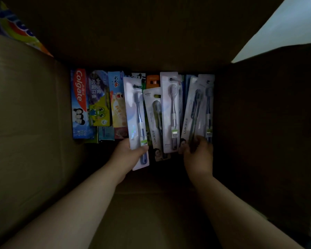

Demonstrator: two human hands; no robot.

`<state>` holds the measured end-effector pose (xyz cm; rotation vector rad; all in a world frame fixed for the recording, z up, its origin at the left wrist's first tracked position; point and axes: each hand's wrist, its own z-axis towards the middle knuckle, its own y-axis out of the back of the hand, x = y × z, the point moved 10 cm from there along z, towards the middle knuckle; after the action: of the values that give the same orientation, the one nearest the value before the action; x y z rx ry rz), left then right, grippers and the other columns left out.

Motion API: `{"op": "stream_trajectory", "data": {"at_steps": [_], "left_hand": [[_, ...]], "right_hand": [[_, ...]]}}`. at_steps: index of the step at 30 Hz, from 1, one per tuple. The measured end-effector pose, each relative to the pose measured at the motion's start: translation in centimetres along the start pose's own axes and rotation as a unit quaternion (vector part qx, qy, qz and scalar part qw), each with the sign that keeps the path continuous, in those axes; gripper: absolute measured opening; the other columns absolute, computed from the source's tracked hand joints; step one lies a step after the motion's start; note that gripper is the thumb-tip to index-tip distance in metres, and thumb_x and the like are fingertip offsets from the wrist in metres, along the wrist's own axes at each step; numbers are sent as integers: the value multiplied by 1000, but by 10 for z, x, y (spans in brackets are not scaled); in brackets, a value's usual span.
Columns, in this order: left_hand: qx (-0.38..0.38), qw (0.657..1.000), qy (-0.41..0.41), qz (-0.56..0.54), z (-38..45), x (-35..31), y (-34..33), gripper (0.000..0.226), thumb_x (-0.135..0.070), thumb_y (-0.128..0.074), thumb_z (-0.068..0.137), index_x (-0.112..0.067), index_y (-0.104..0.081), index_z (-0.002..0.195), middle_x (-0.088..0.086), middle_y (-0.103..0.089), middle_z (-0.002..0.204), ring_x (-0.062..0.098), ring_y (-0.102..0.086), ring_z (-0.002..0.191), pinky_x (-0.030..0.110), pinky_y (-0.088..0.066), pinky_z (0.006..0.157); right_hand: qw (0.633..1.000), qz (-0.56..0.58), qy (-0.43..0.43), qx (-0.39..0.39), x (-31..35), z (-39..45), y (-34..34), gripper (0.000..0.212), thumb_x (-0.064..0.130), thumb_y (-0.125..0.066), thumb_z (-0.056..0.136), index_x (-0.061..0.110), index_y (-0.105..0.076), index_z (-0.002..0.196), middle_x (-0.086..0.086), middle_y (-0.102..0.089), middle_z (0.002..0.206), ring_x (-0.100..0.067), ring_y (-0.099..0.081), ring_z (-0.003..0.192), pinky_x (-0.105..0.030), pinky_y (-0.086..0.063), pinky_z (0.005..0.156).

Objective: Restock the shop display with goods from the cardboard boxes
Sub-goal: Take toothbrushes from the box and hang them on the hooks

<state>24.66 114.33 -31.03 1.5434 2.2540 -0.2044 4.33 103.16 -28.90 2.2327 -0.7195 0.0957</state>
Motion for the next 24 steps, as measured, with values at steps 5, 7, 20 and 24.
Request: {"op": "stream_trajectory", "data": {"at_steps": [5,7,20,24], "left_hand": [[49,997,-33,-40,-2,-8,-3,37,-8,-63,89,-38,-50,106,0,-65,115,13,-64,105,31,-48,93],[63,994,-26,-81,-1,-6,-8,37,-3,-59,91,-36,-50,106,1,-69,107,8,-69,92,25,-52,82],[87,980,16,-176,-14,-6,4,33,0,-54,90,-24,-57,113,-2,-74,97,8,-71,85,33,-53,78],[104,971,18,-212,-20,-14,8,36,1,-52,90,-21,-59,117,-2,-74,99,9,-71,90,35,-51,84]], "right_hand": [[999,-22,-44,1,3,26,-8,62,27,-67,87,6,-37,138,-19,-30,145,-38,-40,130,-43,-37,108],[998,-26,-56,-8,3,31,-11,66,26,-71,84,2,-35,135,-22,-33,143,-39,-40,129,-41,-37,105],[996,80,-29,-9,-9,40,0,43,36,-64,86,11,-54,119,-19,-41,135,-42,-56,114,-55,-50,94],[988,153,-5,18,10,21,11,37,38,-64,87,16,-53,116,-9,-58,120,-27,-61,106,-44,-55,87]]}}
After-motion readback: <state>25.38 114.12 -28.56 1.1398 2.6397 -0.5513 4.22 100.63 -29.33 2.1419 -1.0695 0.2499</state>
